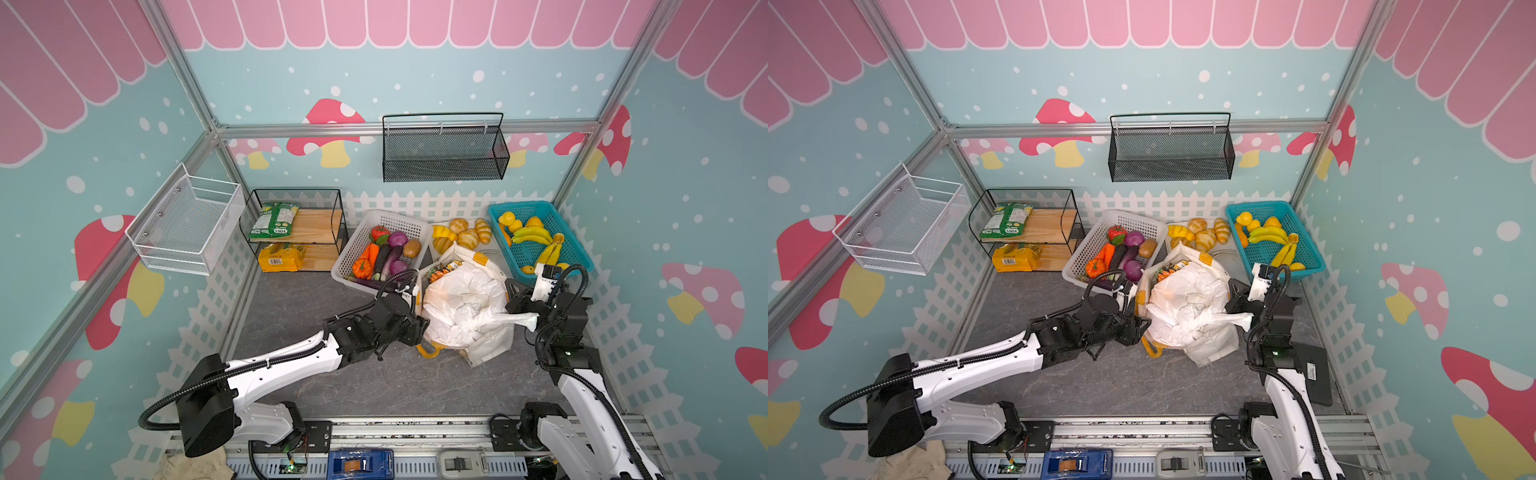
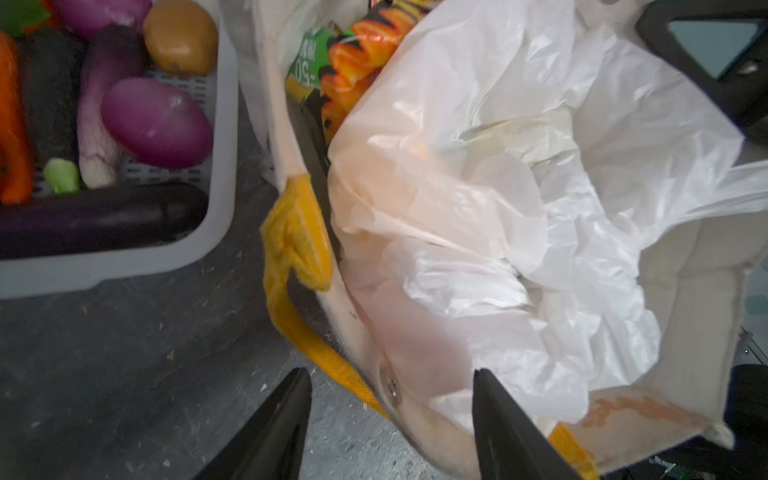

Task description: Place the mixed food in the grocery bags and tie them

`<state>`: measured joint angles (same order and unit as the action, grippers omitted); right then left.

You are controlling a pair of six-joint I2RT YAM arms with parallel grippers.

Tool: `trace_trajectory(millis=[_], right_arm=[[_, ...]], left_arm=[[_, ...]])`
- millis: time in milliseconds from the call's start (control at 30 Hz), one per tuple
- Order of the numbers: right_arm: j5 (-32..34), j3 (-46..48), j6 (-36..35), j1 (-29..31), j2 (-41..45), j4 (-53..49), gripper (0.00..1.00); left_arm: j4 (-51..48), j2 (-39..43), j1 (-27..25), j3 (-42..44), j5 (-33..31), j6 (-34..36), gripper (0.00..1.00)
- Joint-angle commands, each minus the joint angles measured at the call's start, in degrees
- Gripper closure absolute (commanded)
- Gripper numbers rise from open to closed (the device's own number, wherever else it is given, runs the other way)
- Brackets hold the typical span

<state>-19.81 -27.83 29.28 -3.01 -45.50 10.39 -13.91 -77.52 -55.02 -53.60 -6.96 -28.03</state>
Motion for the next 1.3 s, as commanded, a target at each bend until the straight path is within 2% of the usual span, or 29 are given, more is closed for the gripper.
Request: trace_trajectory(millis=[0,200,367,600,767,900,933,1067,1100,1267], right_arm=[[-1.3,1.3,0.7,-0.2,-0.3,0.1,1.00],[-1.3,1.7,0.3,-0.2,0.5,-0.3,1.00],[-1.5,1.1,-0.1,-0.2,0.3,-0.5,1.00],[-3.9,-0.9,-0.9,-0.2,2.7,-2.9,1.00],[-7.2,-1.8,-1.8,0.0,6.2,-6.8,0.99],[-4.6,-3.9,-6.3,0.1,9.2,-12.0,0.64],[-3.4,-4.8,-7.7,0.1,9.9,-13.1,0.58],[0.0,-9.5,-11.8,0.6,11.1,-16.0,0.46],[0.2,-10.9,-12.8,0.9,11.0,-16.8,0.39],[-0.2,-18.5,-18.6,6.4,6.1,-24.3,0.40]], left_arm=[[1.9,-1.9,1.1,-0.9,-0.2,-6.5,0.45],[2.7,-5.0,2.3,-2.2,1.9,-6.4,0.59],[4.1,-4.2,2.7,-1.4,2.5,-6.5,0.71],[5.7,3.8,4.4,0.2,8.9,-5.5,0.99],[6.2,7.5,7.9,0.3,16.8,-7.1,1.00],[6.3,6.2,10.0,1.0,18.8,-7.7,1.00],[6.7,5.6,10.2,1.2,19.3,-7.9,1.00],[7.9,3.8,10.2,1.4,20.6,-7.8,1.00],[7.9,3.5,10.3,1.2,20.6,-7.5,1.00],[8.0,2.2,10.4,0.0,21.1,-6.8,1.00]])
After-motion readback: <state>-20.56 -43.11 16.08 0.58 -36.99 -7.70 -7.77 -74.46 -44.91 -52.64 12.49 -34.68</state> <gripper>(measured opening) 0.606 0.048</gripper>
